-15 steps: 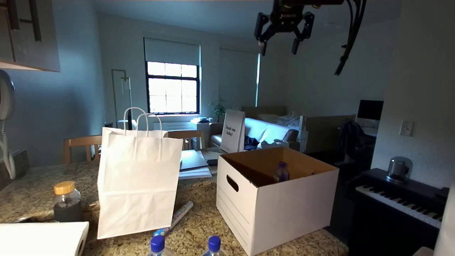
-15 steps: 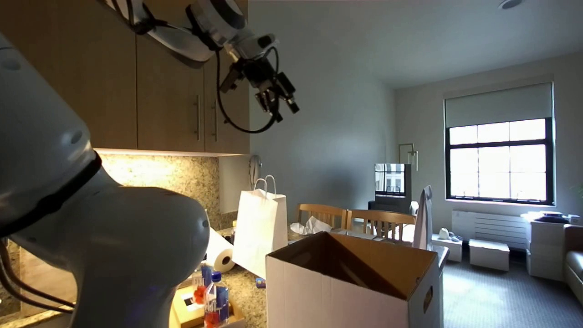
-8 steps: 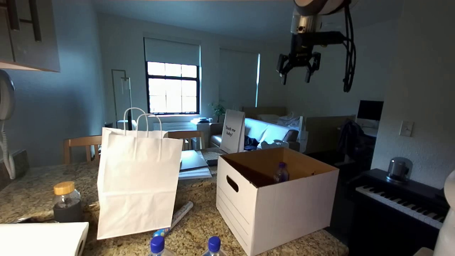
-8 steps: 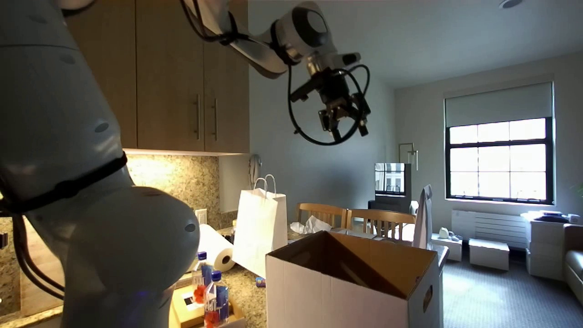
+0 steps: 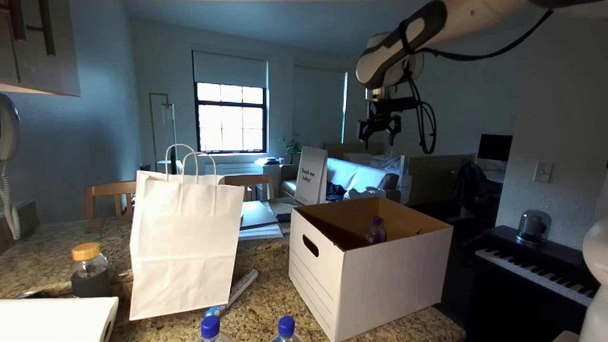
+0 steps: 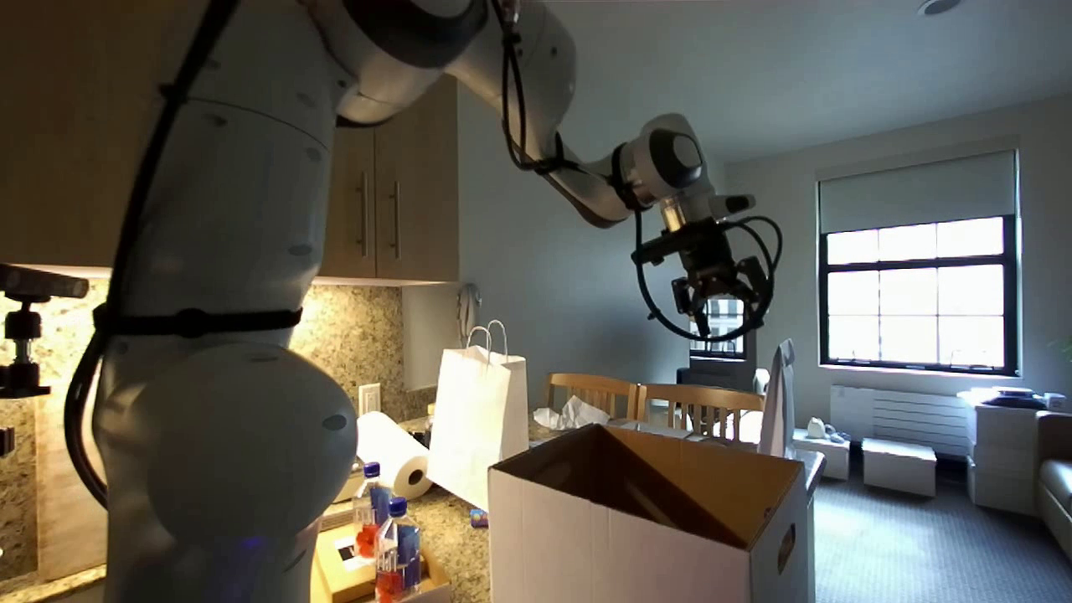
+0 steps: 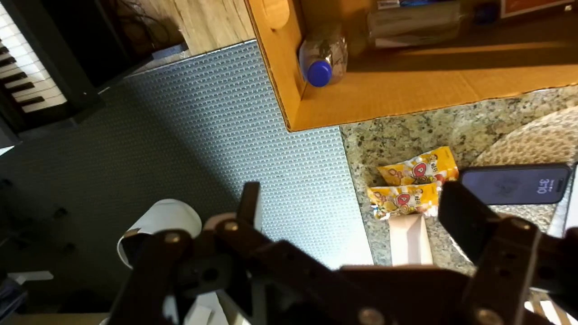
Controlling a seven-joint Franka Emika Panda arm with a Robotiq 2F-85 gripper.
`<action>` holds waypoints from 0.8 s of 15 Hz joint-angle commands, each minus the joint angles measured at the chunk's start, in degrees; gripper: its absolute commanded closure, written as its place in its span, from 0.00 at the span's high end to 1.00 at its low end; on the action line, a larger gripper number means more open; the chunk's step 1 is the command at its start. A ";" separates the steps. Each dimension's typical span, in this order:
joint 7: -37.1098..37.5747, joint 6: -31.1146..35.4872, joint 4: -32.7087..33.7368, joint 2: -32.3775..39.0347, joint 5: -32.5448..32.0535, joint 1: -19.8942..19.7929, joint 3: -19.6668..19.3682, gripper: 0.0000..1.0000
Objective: Take two bottles out of the white storage box
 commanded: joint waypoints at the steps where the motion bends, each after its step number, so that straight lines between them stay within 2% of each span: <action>1: -6.08 -5.60 12.53 11.72 4.51 -1.55 0.49 1.00; 4: -9.89 -7.77 14.63 15.15 7.48 -2.57 1.19 1.00; 5: -10.06 -6.61 13.35 15.03 7.69 -2.62 1.13 1.00; 12: -8.18 7.31 3.43 16.28 9.08 -3.03 0.83 1.00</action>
